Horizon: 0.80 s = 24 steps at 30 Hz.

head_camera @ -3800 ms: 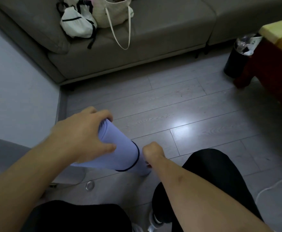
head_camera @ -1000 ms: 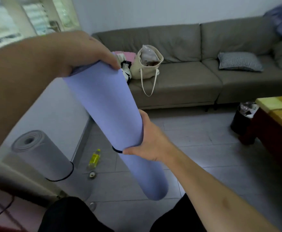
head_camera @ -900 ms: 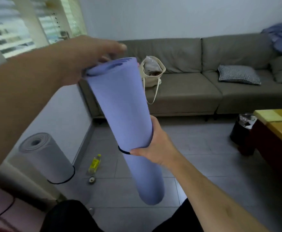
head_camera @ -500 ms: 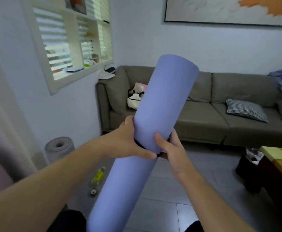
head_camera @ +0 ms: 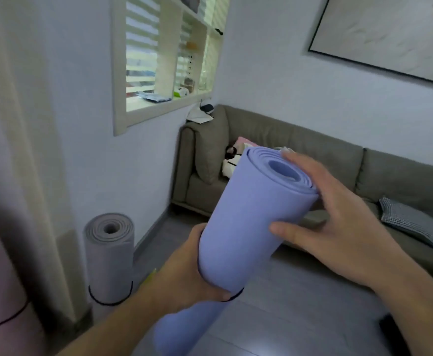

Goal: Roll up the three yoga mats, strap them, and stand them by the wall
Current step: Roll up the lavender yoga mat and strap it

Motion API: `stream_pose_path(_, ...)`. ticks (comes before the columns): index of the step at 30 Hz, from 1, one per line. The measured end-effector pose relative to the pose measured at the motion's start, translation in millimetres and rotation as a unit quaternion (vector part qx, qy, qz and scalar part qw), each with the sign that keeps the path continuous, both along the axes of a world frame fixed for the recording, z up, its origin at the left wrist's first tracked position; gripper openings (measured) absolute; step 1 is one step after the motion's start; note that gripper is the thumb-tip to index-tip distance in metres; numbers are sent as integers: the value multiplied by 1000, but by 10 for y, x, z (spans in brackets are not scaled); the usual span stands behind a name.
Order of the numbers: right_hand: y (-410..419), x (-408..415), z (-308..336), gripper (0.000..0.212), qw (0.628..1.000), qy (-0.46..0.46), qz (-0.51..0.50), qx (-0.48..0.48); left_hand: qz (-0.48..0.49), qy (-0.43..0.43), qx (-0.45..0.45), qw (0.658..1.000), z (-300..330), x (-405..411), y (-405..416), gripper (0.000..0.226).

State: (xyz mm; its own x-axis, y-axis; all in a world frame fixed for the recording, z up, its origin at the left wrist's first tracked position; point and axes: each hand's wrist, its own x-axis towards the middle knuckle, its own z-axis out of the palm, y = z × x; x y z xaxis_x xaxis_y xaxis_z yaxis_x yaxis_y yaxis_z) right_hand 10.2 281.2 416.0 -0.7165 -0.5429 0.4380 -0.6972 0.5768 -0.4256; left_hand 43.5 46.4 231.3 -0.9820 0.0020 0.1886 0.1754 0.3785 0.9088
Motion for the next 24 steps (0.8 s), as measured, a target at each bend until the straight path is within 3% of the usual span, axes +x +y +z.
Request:
stream_pose_path(2, -263, -217, -42, 55, 999, 14, 6, 44, 12, -11, -9, 1000, -225, -229, -199, 105)
stream_pose_path(4, -569, -536, -230, 39, 999, 14, -3, 34, 36, -14, 12, 999, -491, -524, -394, 107)
stream_pose_path(8, -1129, -1241, -756, 44, 999, 26, -17, -27, 86, -11, 32, 996, -835, -1223, -722, 122)
stream_pose_path(13, -1781, -2399, -1540, 45, 1000, -13, -27, 0, 165, -40, 159, 973, -1030, -2171, -1126, 66)
stream_pose_path(15, -2020, -2848, -1881, 41, 999, -42, -28, -5, 162, -54, 209, 963, -1058, -2482, -1238, 78)
stream_pose_path(19, -2444, -3637, -2414, 35, 995, -88, -32, -37, 164, -97, 211, 959, -1157, -2930, -1365, 94)
stream_pose_path(24, -3002, -4531, -2815, 37, 994, -105, -38, -22, 208, -161, 241, 934, -1413, -3190, -1503, 82)
